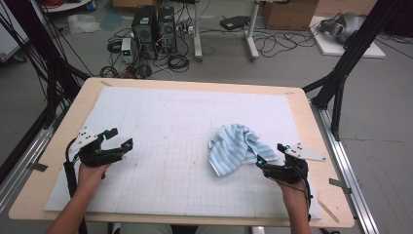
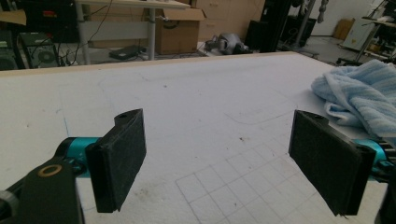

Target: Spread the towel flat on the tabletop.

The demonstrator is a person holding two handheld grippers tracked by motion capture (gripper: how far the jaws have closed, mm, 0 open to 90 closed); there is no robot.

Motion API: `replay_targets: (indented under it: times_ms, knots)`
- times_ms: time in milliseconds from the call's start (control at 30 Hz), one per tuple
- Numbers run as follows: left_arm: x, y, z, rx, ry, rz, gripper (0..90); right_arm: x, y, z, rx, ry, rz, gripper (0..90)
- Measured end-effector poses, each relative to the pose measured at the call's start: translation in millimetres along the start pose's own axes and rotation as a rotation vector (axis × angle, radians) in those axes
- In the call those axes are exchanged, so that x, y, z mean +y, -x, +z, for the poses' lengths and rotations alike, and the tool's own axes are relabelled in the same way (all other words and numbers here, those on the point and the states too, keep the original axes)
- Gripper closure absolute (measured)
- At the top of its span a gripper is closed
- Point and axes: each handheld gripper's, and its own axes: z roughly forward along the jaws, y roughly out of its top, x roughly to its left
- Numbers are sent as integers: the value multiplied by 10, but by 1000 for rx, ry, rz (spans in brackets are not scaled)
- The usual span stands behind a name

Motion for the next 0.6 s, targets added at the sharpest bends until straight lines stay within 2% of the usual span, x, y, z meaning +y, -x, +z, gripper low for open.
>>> replay_targets:
  times_ms: [200, 367, 600]
  knots:
    - [-11, -15, 2, 24, 9, -6, 197, -19, 44, 20, 7, 0, 19, 102]
    - [-31, -17, 20, 24, 5, -7, 197, -45, 63, 25, 13, -9, 19, 102]
    - [-26, -52, -13, 28, 2, -13, 199, -6, 16, 50, 38, -23, 26, 102]
